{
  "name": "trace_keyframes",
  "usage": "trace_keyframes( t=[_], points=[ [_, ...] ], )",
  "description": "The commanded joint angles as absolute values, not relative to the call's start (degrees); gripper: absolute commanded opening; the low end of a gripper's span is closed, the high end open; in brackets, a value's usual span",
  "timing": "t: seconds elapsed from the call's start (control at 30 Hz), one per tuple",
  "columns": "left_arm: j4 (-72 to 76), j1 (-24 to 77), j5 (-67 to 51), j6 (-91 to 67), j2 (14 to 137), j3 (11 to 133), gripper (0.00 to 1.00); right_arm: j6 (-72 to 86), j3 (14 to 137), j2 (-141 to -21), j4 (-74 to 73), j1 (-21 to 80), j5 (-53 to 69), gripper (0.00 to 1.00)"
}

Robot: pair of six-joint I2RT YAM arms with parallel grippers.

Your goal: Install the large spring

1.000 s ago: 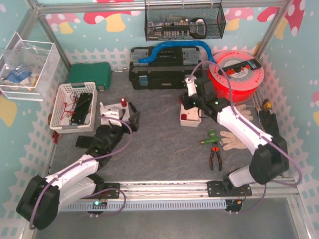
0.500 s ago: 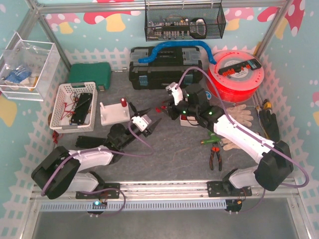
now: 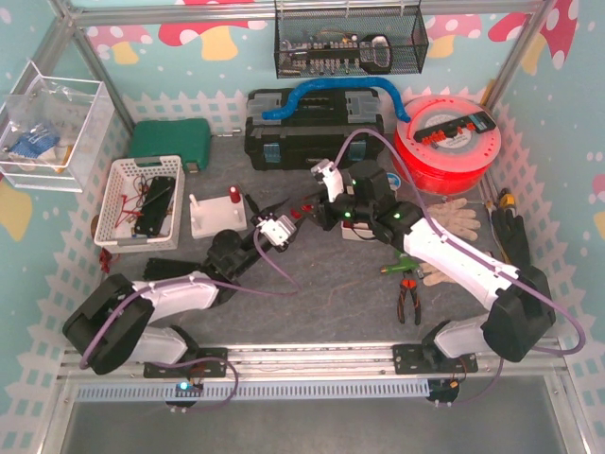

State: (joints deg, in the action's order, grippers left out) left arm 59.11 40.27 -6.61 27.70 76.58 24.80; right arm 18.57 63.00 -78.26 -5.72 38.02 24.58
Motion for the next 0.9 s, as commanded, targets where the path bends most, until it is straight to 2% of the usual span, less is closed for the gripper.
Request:
trace_keyframes(
  t=[0.0,0.1,0.23,0.3,0.4,0.47,0.53,0.73,0.8,0.87],
  points=[
    [57.7,40.6,-5.3,29.4,77.8,26.2,0.54,19.7,63.2,-78.4,-3.4,38.5,25.7,0.0],
    [58.2,40.6,-5.2,29.7,78.1,25.9,0.52,20.9,62.9,-78.0,-2.8,38.5,26.8,0.0],
    [57.4,40.6,-5.2,30.4,78.1,26.0,0.42,21.0,62.6,-77.8,-3.1,38.5,26.8,0.0],
    [57.5,40.6,-5.6,30.5,77.7,25.6,0.32,20.5,62.6,-77.9,-3.8,38.5,25.8,0.0],
    [56.5,40.6,-6.9,30.3,76.5,25.1,0.1,19.8,62.4,-78.0,-5.0,38.4,21.8,0.0],
    [54.6,40.5,-7.8,30.3,75.6,25.1,0.0,19.8,62.0,-77.9,-5.5,38.3,18.2,0.1],
    [52.7,40.3,-9.3,29.9,74.7,24.9,0.0,19.8,61.6,-77.9,-5.5,38.0,15.7,0.18],
    [48.2,38.8,-11.6,25.4,72.6,24.6,0.0,16.7,62.8,-78.0,-5.7,37.9,13.3,0.55],
    [45.7,37.9,-11.5,22.8,72.1,24.9,0.0,14.0,63.6,-77.1,-6.4,37.9,12.7,0.65],
    [43.3,37.0,-12.3,18.6,71.5,25.1,0.0,10.1,63.3,-75.6,-6.6,37.9,10.9,0.68]
  ],
)
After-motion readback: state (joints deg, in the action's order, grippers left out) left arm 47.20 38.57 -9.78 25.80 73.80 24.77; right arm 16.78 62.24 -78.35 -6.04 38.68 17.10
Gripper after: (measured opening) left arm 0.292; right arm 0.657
